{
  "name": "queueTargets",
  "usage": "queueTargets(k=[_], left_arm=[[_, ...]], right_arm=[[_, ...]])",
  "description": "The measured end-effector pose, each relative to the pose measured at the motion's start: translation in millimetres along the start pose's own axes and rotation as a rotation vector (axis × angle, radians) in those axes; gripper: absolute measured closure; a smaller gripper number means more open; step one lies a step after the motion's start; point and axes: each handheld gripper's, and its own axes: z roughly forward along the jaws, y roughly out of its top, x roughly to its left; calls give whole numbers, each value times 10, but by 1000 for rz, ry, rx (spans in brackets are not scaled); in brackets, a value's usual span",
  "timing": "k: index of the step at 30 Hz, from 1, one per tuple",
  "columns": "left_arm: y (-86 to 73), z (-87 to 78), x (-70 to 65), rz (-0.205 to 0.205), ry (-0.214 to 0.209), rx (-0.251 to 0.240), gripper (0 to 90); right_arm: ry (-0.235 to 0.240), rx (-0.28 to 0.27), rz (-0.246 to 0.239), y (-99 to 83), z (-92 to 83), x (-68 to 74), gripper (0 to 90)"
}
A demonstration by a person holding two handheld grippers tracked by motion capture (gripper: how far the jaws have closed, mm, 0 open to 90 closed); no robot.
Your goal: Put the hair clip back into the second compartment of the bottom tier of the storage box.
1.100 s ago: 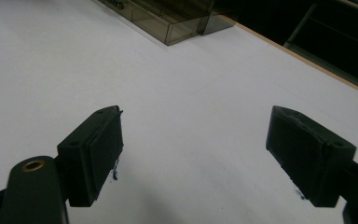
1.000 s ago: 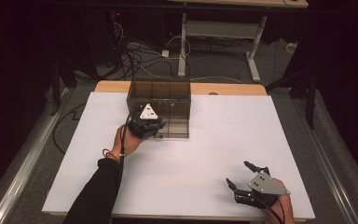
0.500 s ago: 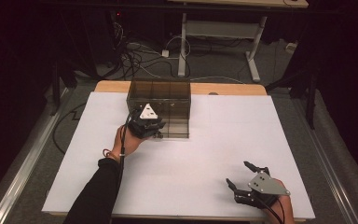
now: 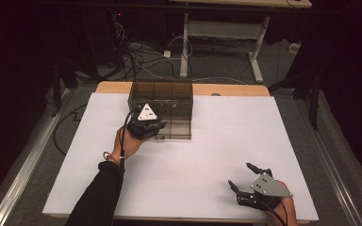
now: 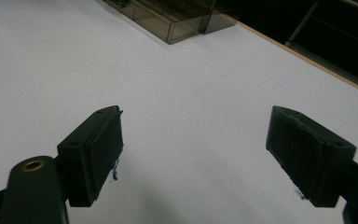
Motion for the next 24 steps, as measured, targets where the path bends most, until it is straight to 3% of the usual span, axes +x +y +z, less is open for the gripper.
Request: queueTargets(k=[5, 11, 16, 24], left_arm=[[-43, -27, -26, -8, -3, -29, 658], [-59, -62, -89, 15, 19, -60, 611], [-61, -67, -161, 29, 83, -81, 501], [-50, -125, -170, 18, 63, -133, 300]], right_arm=[[1, 3, -1, 3, 3, 12, 189], [4, 2, -3, 5, 2, 22, 189], [8, 0, -8, 4, -2, 25, 189], [10, -2, -7, 1, -4, 20, 189]])
